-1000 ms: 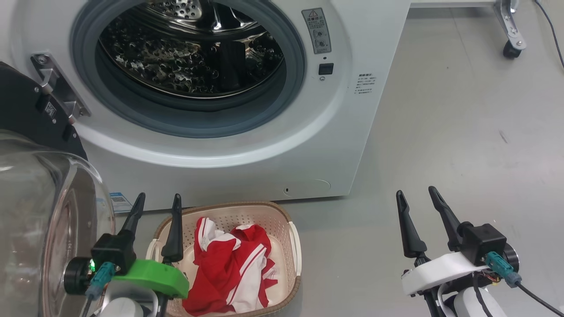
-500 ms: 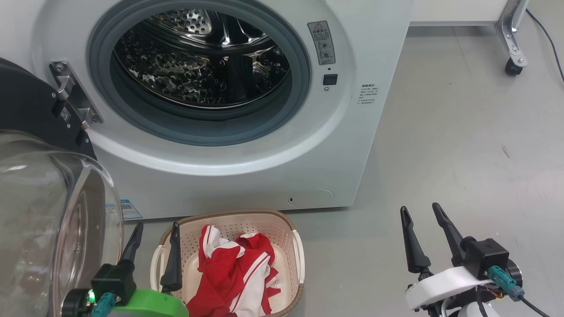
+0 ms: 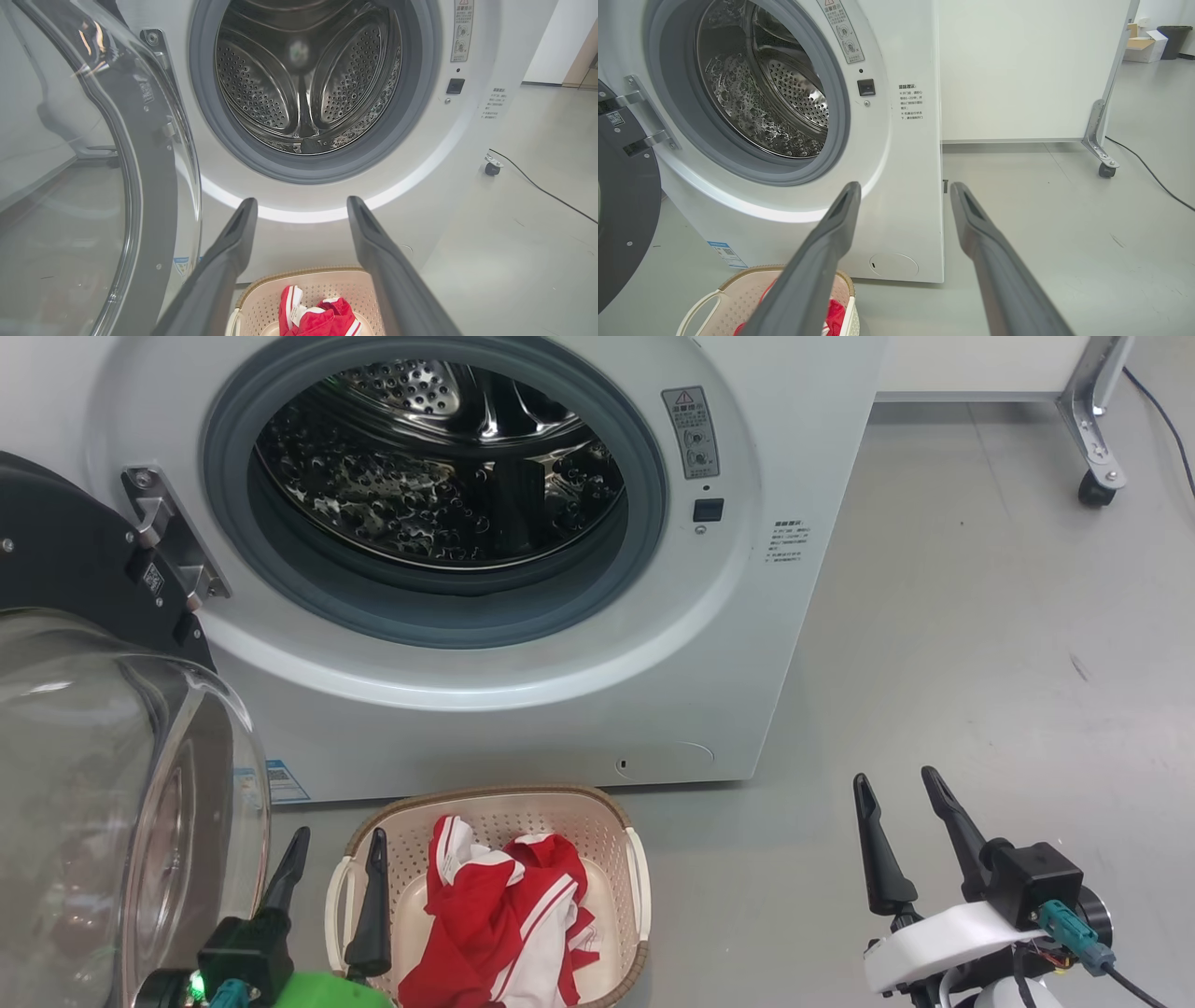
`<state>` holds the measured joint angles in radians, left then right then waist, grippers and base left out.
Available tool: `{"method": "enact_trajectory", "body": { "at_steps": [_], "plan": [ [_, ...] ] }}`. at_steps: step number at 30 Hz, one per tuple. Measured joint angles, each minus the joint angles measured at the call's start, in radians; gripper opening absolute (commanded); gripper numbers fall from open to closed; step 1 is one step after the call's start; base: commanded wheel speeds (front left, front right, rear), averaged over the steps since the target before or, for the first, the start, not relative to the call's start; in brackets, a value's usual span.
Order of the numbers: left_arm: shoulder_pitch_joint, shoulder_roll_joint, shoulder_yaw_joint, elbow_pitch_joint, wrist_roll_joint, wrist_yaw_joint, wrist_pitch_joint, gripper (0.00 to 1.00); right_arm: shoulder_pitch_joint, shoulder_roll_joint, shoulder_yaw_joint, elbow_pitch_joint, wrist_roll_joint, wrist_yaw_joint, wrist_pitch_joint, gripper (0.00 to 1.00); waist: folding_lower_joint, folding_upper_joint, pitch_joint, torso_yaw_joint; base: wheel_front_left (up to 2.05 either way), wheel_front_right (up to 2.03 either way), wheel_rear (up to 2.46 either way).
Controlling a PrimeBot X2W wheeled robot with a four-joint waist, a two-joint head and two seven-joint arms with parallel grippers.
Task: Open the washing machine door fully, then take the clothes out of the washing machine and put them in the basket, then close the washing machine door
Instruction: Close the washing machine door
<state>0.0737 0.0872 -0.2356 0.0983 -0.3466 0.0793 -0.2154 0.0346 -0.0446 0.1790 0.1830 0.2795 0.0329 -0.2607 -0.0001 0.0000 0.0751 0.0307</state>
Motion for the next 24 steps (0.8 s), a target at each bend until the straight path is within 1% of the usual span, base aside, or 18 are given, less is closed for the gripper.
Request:
{"method": "enact_trajectory", "body": {
  "at_steps": [3, 10, 24],
  "plan": [
    [0.006, 0.006, 0.000, -0.009, 0.014, 0.008, 0.009, 1.00, 0.001, 0.000, 0.000, 0.000, -0.001, 0.001, 0.000, 1.00, 0.0000, 0.0000, -0.002, 0.001, 0.00, 0.00, 0.00],
    [0.020, 0.016, -0.001, -0.021, 0.025, 0.010, 0.030, 1.00, 0.010, 0.000, -0.002, 0.000, -0.009, 0.001, 0.000, 1.00, 0.0000, 0.0000, -0.008, 0.000, 0.00, 0.00, 0.00],
    [0.033, 0.017, -0.007, -0.059, 0.042, 0.020, 0.053, 1.00, 0.015, 0.000, 0.000, 0.000, -0.009, 0.001, 0.000, 1.00, 0.0000, 0.0000, -0.019, 0.000, 0.00, 0.01, 0.00]
  ]
}}
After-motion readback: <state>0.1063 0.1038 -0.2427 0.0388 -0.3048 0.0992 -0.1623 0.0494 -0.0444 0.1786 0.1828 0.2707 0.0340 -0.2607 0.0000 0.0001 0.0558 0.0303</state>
